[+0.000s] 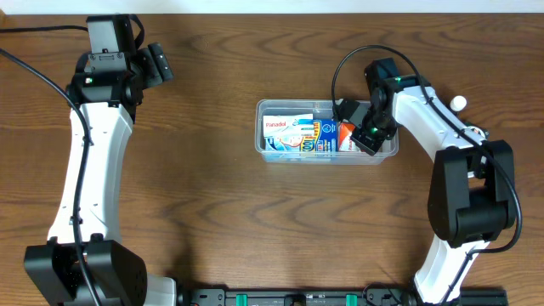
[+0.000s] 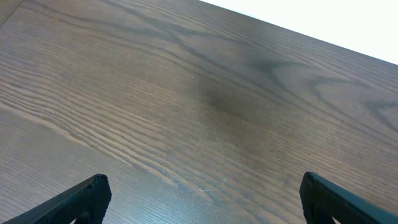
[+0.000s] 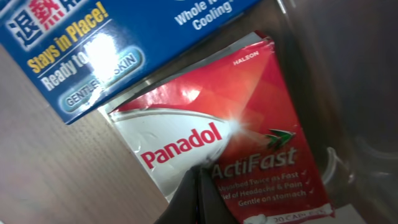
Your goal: Pack container
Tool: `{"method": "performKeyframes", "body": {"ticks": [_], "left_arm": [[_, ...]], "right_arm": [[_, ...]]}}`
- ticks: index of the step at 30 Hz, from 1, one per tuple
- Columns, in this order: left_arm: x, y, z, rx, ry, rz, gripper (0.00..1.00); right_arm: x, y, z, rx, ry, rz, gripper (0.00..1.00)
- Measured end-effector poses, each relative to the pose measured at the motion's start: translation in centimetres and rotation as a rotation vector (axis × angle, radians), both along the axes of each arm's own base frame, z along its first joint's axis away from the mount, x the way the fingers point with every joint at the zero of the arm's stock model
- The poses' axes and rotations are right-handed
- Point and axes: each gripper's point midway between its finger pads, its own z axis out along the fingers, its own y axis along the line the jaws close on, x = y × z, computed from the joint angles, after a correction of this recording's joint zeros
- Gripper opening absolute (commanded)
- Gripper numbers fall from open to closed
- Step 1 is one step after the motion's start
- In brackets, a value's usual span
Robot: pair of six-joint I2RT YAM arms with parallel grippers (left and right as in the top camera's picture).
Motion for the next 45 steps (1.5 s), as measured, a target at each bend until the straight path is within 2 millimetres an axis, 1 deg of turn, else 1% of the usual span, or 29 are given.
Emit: {"method": "performKeyframes", "body": {"ticks": [8, 11, 15, 20, 22, 26, 29, 36, 45], "left_arm": [[0.0, 0.0, 0.0, 0.000, 0.000, 0.000, 0.98], [0.0, 0.0, 0.0, 0.000, 0.000, 0.000, 0.98], [0.0, 0.0, 0.0, 0.000, 0.000, 0.000, 0.98], [0.0, 0.0, 0.0, 0.000, 0.000, 0.000, 0.98], [0.0, 0.0, 0.0, 0.000, 0.000, 0.000, 0.98], [0.0, 0.0, 0.0, 0.000, 0.000, 0.000, 0.98], [0.0, 0.0, 0.0, 0.000, 0.000, 0.000, 0.98], [0.0, 0.0, 0.0, 0.000, 0.000, 0.000, 0.98], [0.0, 0.0, 0.0, 0.000, 0.000, 0.000, 0.98]], "right_arm": [[1.9, -0.1, 0.4, -0.010, -0.069, -0.045, 0.01], [1.3, -0.3, 0.5, -0.027, -0.034, -0.053, 0.01], [0.4, -0.5, 1.8, -0.050, 0.024, -0.054, 0.01], [1.1, 0.0, 4.1, -0.035, 0.016, -0.054, 0.01], [0.7, 0.3, 4.5, -0.016, 0.032, -0.035, 0.01], [-1.4, 1.1, 4.8, 0.040, 0.109, 0.054, 0.01], [-2.3, 1.7, 5.0, 0.085, 0.133, 0.133, 0.01], [-2.8, 2.2, 4.8, 0.132, 0.119, 0.287, 0.01], [-2.9, 2.1, 3.5, 0.131, 0.095, 0.377, 0.01]]}}
